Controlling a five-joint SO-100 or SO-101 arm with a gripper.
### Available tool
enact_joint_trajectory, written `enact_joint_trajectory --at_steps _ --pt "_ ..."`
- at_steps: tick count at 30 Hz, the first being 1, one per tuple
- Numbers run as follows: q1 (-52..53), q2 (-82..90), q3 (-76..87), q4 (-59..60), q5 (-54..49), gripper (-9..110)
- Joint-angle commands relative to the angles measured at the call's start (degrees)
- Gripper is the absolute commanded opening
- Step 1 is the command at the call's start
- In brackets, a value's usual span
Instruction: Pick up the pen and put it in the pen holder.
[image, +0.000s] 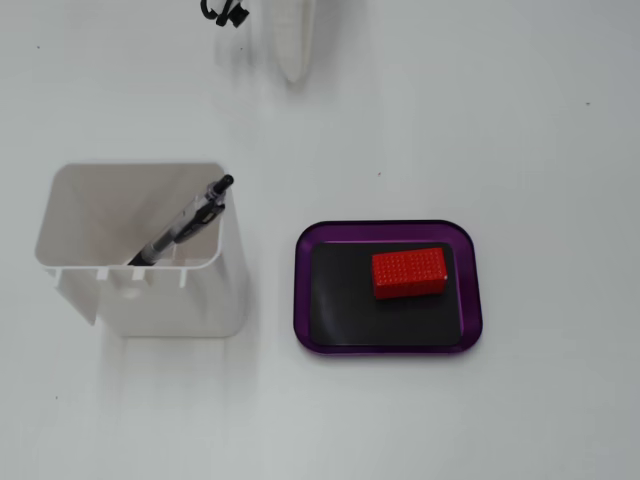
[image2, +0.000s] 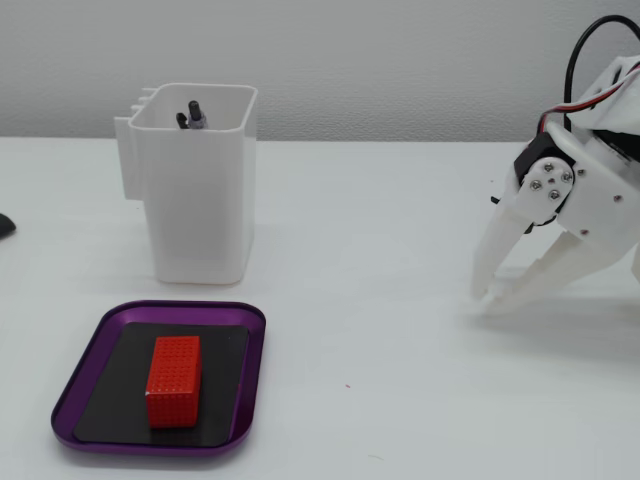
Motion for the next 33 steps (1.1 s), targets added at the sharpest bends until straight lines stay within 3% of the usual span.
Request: enact_joint_trajectory --at_steps 1,33 --pt "-0.35 4.92 2.11 1.23 -1.58 0" --pt "-0.09 4.22 2.37 0.70 -1.41 0"
